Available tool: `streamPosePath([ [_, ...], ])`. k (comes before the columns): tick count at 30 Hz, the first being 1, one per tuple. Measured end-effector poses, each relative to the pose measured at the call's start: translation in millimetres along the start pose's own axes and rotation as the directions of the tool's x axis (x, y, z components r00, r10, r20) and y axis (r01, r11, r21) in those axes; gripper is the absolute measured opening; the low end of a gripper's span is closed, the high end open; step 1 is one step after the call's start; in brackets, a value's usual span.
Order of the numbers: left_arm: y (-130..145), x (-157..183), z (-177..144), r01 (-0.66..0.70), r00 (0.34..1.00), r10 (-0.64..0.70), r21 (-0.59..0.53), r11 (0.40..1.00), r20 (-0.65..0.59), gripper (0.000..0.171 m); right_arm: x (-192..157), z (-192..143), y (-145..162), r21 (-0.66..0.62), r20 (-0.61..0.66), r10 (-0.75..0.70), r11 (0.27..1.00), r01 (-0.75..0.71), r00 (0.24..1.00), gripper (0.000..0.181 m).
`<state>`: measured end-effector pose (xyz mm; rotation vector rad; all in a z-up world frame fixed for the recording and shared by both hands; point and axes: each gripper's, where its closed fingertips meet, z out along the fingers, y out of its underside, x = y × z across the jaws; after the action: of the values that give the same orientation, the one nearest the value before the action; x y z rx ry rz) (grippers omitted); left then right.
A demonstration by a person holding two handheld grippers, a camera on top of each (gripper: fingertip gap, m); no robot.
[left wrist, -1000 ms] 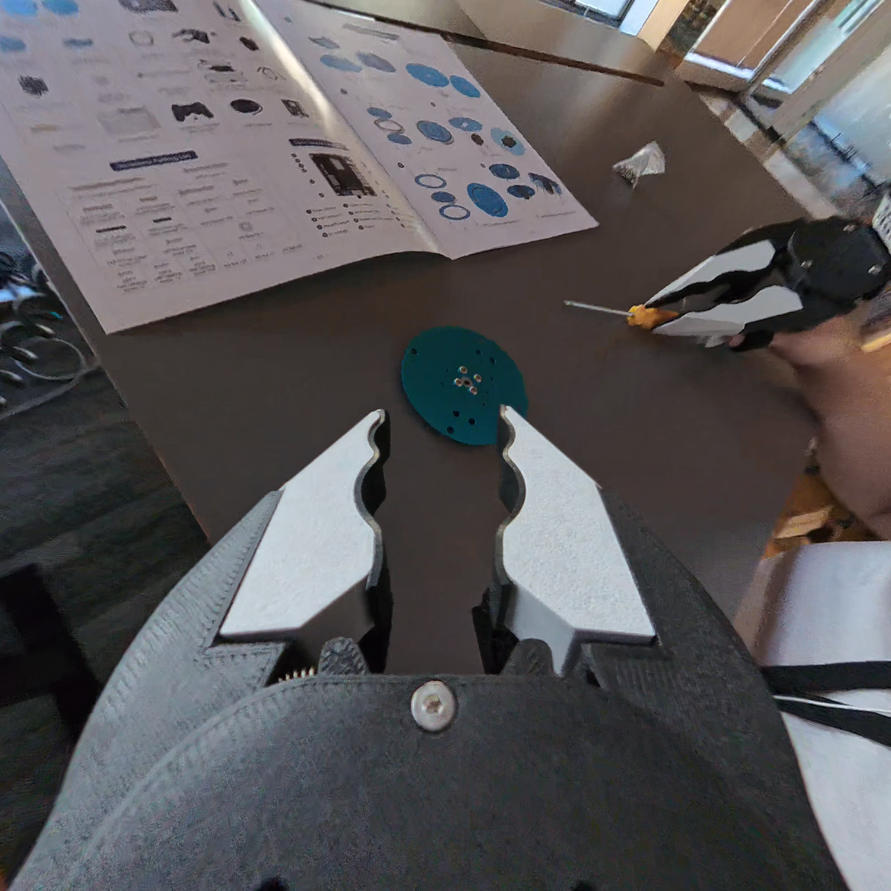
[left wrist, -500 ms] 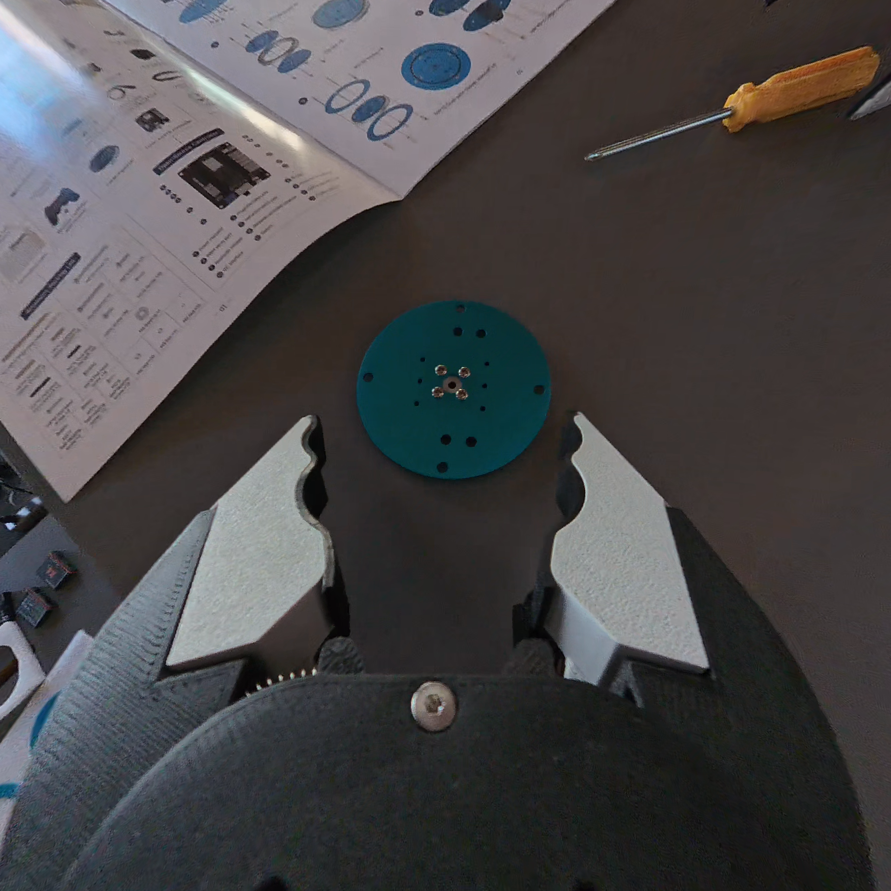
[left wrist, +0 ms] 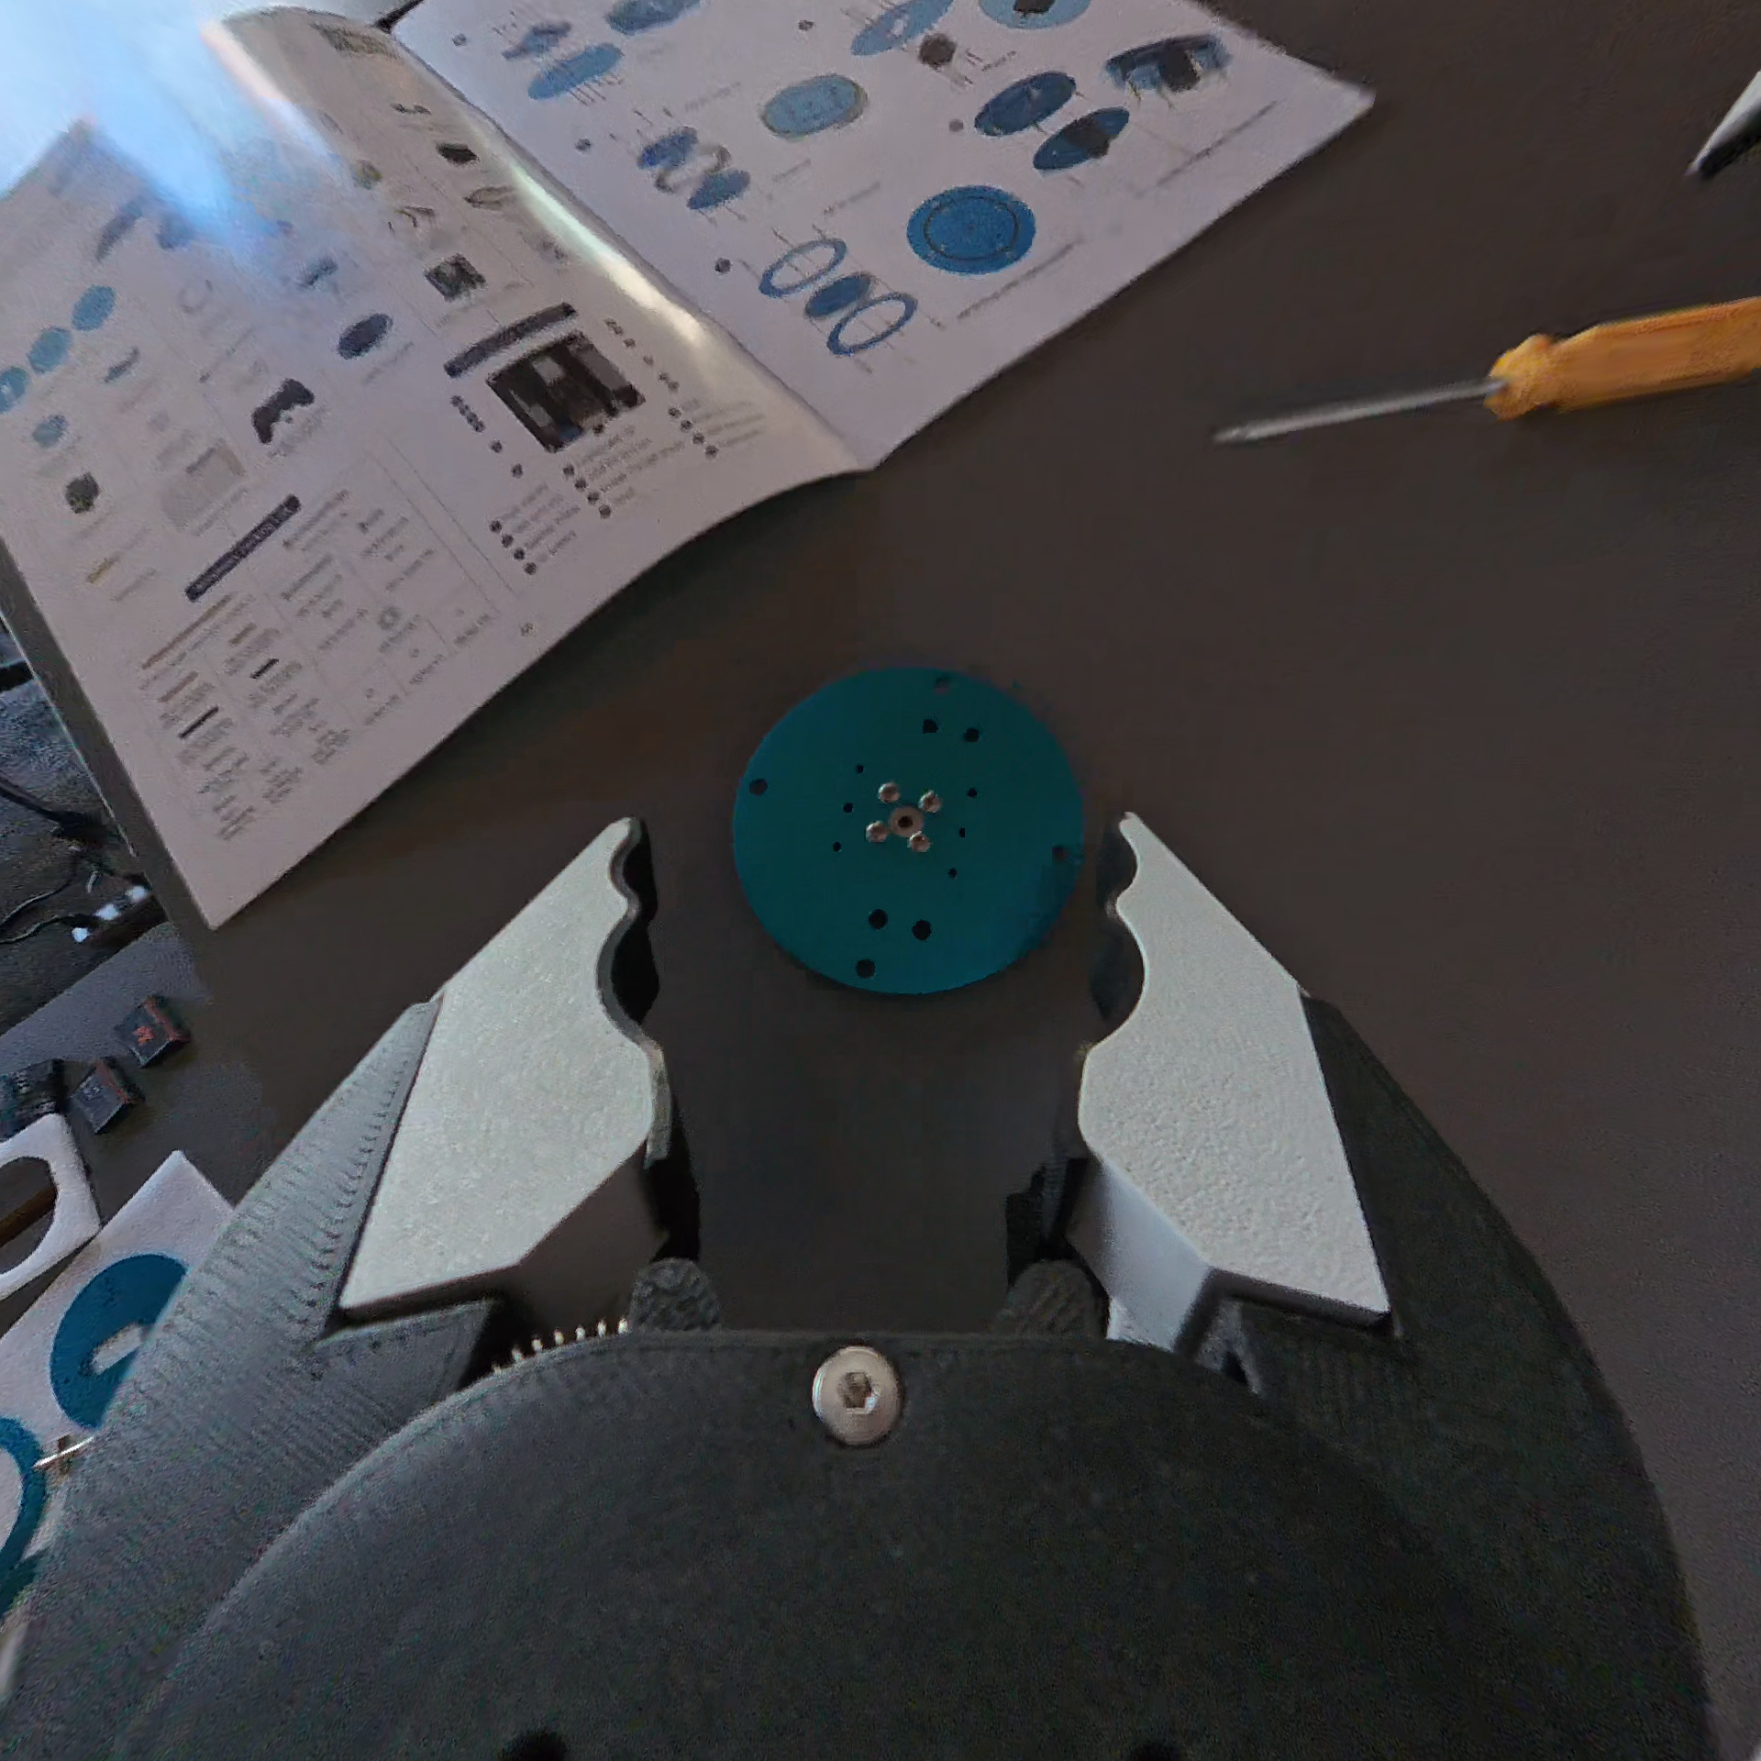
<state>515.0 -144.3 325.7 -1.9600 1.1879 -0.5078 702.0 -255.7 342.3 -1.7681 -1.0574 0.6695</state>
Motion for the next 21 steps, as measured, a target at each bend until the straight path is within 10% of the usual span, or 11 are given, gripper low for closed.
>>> streamPosePath([
  [4, -74.8, 63.2, -11.4, 0.037, 0.983, 0.011, 0.254, 0.966, -0.185, 0.085, 14.3, -20.6, -20.4, 0.196, -0.01, 0.1, 0.976, -0.096, 0.995, 0.053],
  [9, -132.0, 133.3, 26.8, 0.096, 0.903, 0.096, 0.414, 0.905, -0.419, 0.077, 41.0, -66.6, -50.6, 0.515, -0.028, 0.18, 0.846, -0.14, 0.983, 0.0],
  [21, -138.4, 110.8, 36.4, 0.062, 0.955, 0.13, 0.607, 0.793, -0.267, 0.058, 66.3, -70.3, -38.0, 0.476, -0.054, 0.183, 0.869, -0.136, 0.982, 0.028],
])
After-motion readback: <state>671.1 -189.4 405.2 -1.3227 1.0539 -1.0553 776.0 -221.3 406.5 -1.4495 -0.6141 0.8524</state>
